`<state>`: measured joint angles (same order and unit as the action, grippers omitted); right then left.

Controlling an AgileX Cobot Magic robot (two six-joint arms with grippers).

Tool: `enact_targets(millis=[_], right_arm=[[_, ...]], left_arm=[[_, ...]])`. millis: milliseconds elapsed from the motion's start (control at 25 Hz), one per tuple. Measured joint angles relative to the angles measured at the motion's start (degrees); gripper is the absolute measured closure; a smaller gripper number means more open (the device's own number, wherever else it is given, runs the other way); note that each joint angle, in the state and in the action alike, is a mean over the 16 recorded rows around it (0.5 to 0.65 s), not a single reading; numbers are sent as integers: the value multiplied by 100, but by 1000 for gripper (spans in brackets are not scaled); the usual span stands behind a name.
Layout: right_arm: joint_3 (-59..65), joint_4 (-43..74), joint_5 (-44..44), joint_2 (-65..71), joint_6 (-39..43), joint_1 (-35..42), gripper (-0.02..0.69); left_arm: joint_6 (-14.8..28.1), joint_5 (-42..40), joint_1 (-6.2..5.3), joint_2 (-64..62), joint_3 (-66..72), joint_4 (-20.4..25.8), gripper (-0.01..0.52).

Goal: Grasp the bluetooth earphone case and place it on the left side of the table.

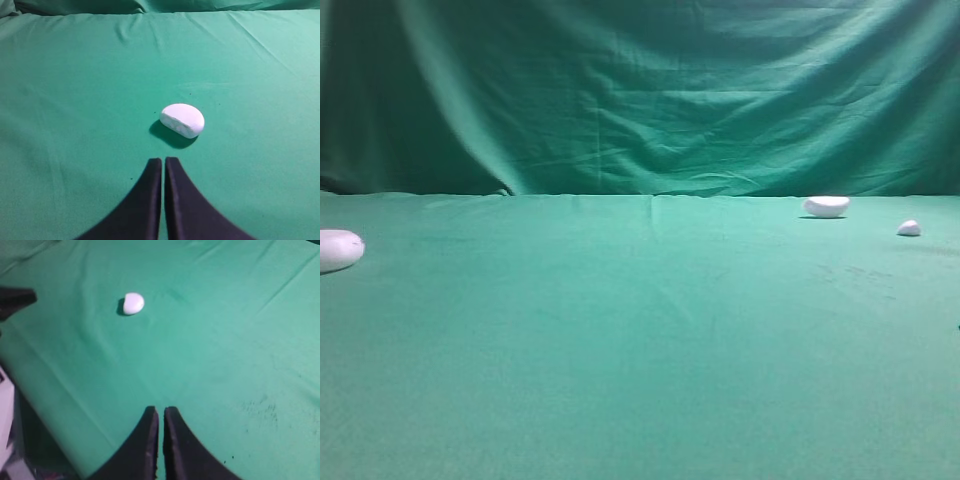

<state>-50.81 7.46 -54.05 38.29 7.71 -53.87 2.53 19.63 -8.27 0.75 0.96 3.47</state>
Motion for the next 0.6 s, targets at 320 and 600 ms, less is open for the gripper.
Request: enact_targets(millis=[320, 600], right_arm=[[1213, -157, 672, -1282, -511, 638, 665], [2527, -145, 1887, -2410, -523, 2056, 665]], left_arm=[[0, 0, 0, 0, 0, 0, 514], [0, 0, 0, 0, 0, 0, 514]])
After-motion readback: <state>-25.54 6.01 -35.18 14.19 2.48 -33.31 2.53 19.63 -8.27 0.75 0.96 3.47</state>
